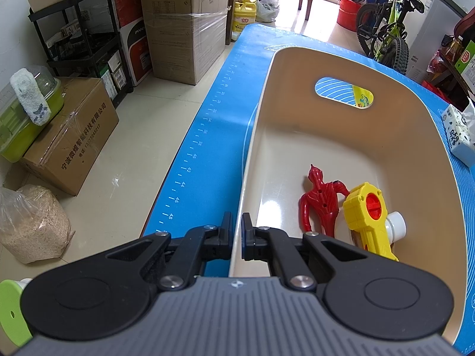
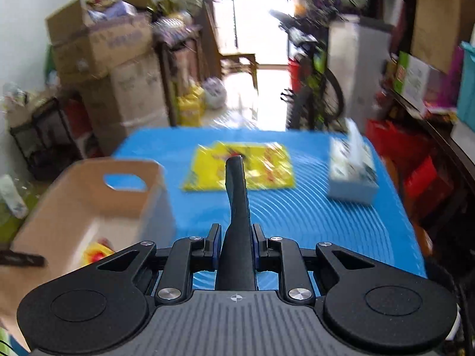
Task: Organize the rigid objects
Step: 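Carry the black remote into the basket and release it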
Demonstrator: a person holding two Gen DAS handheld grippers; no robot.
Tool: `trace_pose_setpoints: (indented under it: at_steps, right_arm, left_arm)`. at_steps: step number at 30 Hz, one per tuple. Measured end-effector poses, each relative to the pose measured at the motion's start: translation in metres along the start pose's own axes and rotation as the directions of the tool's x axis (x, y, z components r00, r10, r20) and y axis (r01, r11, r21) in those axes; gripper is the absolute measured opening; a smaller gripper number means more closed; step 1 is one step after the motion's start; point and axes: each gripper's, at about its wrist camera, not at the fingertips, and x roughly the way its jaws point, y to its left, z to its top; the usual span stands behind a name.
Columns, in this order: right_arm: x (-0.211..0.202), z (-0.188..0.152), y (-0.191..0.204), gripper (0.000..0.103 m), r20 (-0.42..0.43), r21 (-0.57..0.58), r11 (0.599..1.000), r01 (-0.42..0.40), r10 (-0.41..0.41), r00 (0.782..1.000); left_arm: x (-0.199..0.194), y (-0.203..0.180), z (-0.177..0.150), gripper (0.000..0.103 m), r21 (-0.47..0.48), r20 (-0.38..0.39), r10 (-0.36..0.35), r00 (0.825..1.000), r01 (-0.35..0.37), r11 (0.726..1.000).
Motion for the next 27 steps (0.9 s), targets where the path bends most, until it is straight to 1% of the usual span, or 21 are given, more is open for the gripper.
trace_pose_setpoints:
  at_steps: [4,7,11,14,17,27]
  right_arm:
    - [0.005,0.015,0.030,0.030,0.017,-0.022,0.997,-0.079,0.079,0.997]
    - [0.014,0.023,0.057,0.030,0.008,-0.068,0.989,-0.132,0.133,0.991]
    - [0.025,0.024,0.089,0.030,-0.013,-0.117,0.978,-0.174,0.174,0.985]
    - [0.034,0.018,0.109,0.030,-0.029,-0.122,0.975,-0.187,0.185,0.982]
    - [0.045,0.007,0.125,0.030,-0.064,-0.124,0.972,-0.200,0.194,0.979]
    - [0.082,-0.023,0.143,0.030,-0.199,-0.162,0.969,-0.187,0.153,0.968]
  left_arm:
    - [0.000,0.000,0.000,0.006,0.000,0.000,0.000,1.000,0.000,1.000]
    - [0.000,-0.001,0.000,0.006,0.000,0.000,0.001,1.000,-0.001,1.000]
    - [0.000,-0.002,0.000,0.006,0.001,0.000,0.002,1.000,-0.002,1.000]
    - [0.000,-0.002,0.000,0.006,0.003,0.001,0.003,1.000,-0.003,1.000]
    - [0.000,-0.002,0.000,0.006,0.004,0.001,0.003,1.000,-0.003,1.000]
    - [0.000,-0.002,0.000,0.006,0.004,0.000,0.003,1.000,-0.003,1.000]
